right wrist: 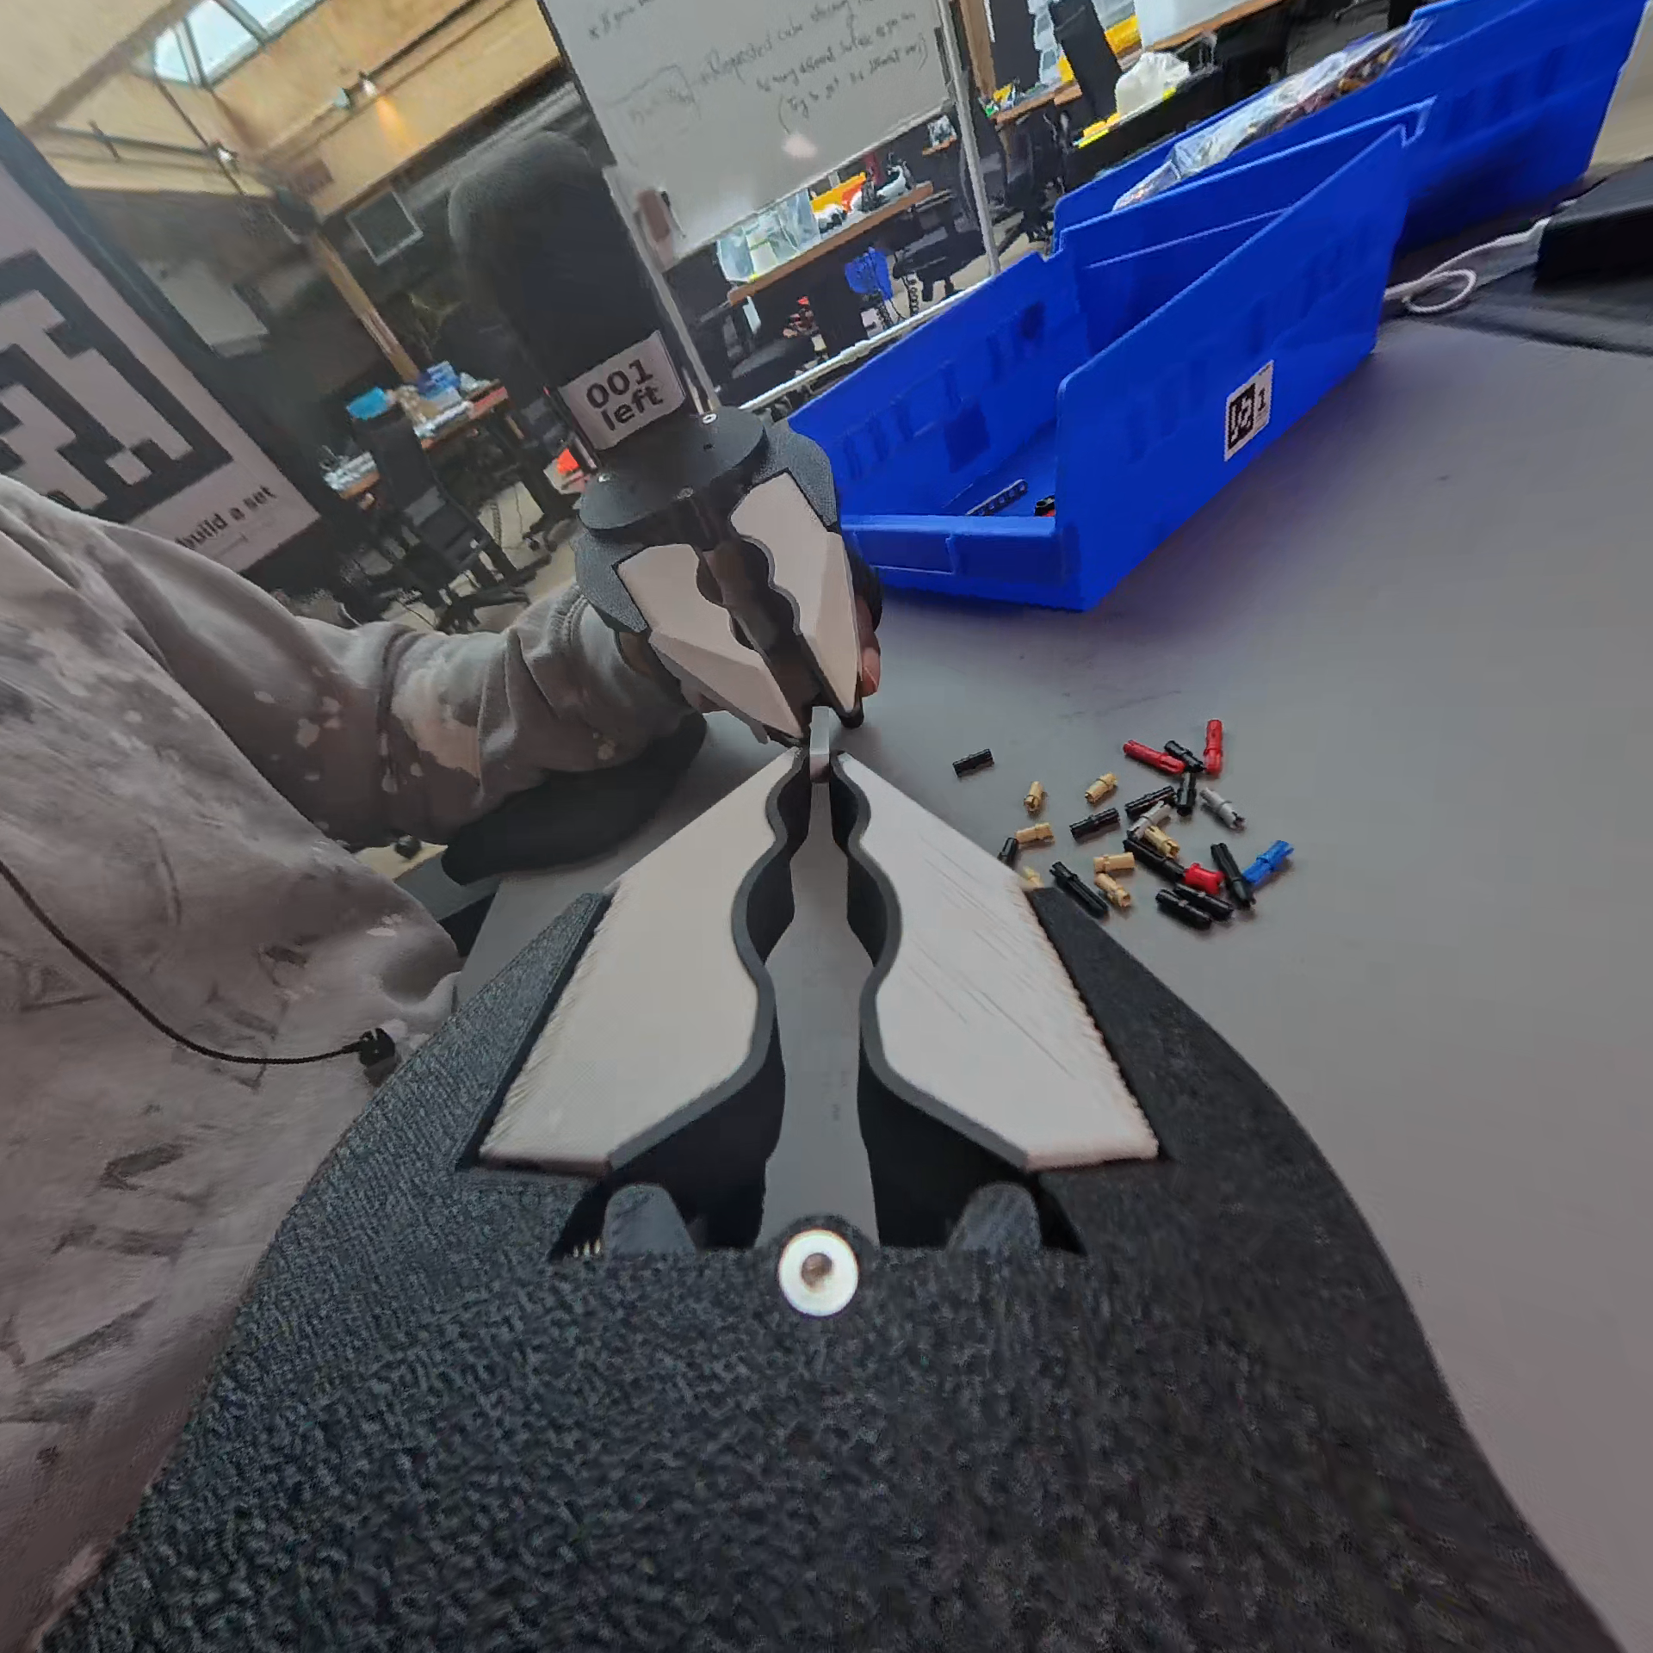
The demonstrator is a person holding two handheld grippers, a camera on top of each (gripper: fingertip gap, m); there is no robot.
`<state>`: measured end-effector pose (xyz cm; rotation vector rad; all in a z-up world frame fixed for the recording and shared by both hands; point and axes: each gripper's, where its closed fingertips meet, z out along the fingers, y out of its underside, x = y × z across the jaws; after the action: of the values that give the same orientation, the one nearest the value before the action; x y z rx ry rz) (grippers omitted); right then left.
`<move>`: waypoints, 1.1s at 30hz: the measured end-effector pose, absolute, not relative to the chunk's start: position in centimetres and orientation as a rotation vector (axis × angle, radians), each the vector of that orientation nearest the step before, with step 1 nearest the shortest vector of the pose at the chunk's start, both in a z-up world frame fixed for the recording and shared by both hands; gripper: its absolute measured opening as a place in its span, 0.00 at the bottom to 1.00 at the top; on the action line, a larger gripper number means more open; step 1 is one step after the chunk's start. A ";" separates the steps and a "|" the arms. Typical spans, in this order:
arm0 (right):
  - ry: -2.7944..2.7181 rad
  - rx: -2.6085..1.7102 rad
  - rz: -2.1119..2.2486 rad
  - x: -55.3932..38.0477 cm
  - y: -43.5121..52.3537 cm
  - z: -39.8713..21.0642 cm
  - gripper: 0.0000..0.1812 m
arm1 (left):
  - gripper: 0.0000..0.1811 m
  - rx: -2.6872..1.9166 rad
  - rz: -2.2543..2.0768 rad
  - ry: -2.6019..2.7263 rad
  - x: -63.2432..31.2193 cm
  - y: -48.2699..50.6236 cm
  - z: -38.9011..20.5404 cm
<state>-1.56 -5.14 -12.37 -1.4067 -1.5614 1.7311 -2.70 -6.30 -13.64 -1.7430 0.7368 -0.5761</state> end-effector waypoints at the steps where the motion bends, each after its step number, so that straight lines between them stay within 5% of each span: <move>1: -1.543 -1.434 1.780 -1.6 -5.2 -12.3 0.02 | 0.05 -1.743 -0.555 0.745 -2.7 -6.3 -13.7; 10: -1.497 -1.380 1.722 -1.7 -4.6 -11.5 0.07 | 0.02 -1.721 -0.655 0.676 -3.6 -6.7 -11.6; 15: -1.352 -1.360 1.500 -1.4 -0.1 -9.9 0.11 | 0.02 -1.771 -0.026 0.234 -17.3 -4.9 -7.8; 20: -1.302 -1.417 1.543 -1.4 0.8 -10.3 0.11 | 0.02 -2.083 0.480 -0.078 -28.2 -7.8 -11.4; 28: -1.439 -1.444 1.419 -1.8 -0.2 -12.7 0.11 | 0.03 -2.219 0.532 -0.087 -29.2 -7.9 -14.8; 33: -1.432 -1.485 1.388 -1.8 0.4 -13.3 0.11 | 0.14 -2.075 0.444 -0.031 -27.3 -6.7 -13.1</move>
<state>-1.80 0.41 -13.32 -1.4848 -1.4315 1.3879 -27.31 -6.68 -13.10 -2.0753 -0.0306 0.4444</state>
